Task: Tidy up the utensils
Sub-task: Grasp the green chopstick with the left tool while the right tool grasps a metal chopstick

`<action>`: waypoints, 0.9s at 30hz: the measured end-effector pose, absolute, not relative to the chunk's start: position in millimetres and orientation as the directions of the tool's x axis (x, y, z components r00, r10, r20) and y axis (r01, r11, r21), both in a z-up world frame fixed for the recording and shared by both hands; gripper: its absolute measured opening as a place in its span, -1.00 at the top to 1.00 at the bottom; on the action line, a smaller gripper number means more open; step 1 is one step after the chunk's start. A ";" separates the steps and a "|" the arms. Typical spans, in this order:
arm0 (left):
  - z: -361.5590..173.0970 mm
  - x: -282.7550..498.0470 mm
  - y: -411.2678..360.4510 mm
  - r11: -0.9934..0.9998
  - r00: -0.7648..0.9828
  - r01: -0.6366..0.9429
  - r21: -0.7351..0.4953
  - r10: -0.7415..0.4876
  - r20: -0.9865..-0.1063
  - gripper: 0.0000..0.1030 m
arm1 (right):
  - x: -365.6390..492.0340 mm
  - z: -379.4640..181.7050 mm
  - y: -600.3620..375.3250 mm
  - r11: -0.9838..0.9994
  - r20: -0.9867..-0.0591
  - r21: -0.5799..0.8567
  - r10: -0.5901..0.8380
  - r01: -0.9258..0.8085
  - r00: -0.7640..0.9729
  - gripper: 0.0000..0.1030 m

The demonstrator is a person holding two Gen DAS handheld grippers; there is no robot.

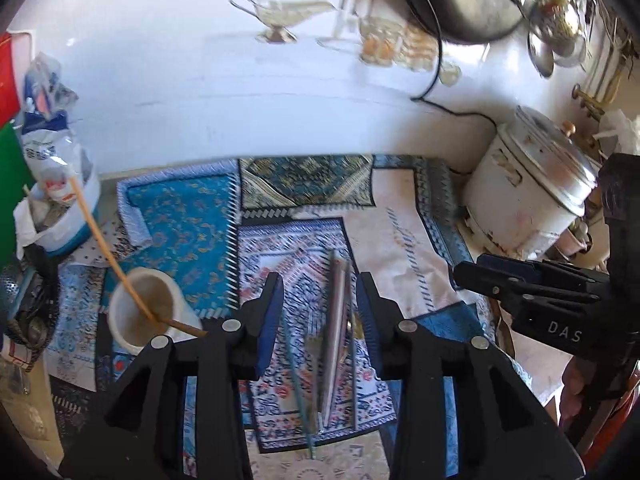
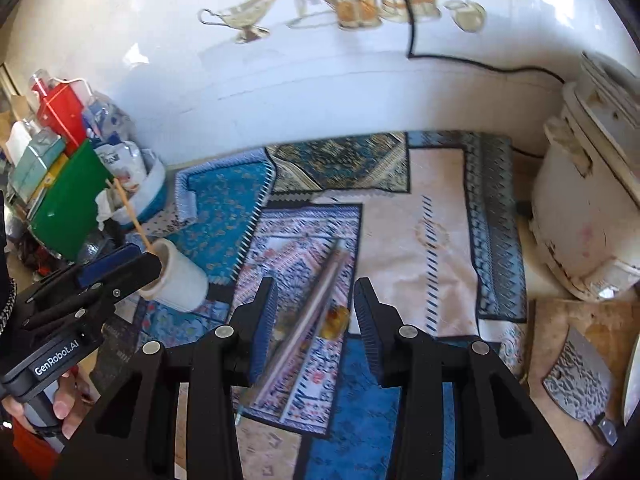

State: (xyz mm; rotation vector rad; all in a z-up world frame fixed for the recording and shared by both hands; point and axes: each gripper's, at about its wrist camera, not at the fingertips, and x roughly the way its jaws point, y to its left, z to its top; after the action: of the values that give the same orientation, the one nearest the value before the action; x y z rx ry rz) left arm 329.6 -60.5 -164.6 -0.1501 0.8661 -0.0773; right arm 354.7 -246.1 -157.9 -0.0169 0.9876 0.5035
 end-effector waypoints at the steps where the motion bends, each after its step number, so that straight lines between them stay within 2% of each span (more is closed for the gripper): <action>1: -170.1 332.1 -66.3 0.986 0.633 0.014 -0.168 -0.139 -0.762 0.29 | 355.3 -162.1 -250.3 0.888 -0.808 0.212 0.394 -0.408 0.439 0.29; 7: -221.1 345.3 -87.5 0.984 0.517 0.005 -0.178 -0.155 -0.842 0.29 | 360.1 -201.4 -261.7 0.898 -0.858 0.214 0.361 -0.383 0.365 0.29; 17: -299.0 350.7 -73.4 0.993 0.362 -0.072 -0.093 -0.061 -0.930 0.30 | 367.2 -268.0 -237.0 0.875 -0.907 0.282 0.377 -0.394 0.189 0.29; 23: -317.3 348.5 -53.2 0.983 0.320 -0.115 -0.141 -0.098 -0.942 0.47 | 374.1 -288.6 -211.2 0.857 -0.909 0.317 0.397 -0.406 0.129 0.30; 27: -323.2 350.4 -49.7 0.977 0.305 -0.118 -0.177 -0.134 -0.943 0.57 | 380.0 -295.6 -200.6 0.860 -0.914 0.305 0.386 -0.408 0.130 0.46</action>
State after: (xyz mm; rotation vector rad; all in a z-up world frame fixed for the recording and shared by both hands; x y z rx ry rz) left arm 350.4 -49.7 -323.2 -0.2292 1.2642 -0.0107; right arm 380.0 -200.6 -295.6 -0.0205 1.3205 0.5768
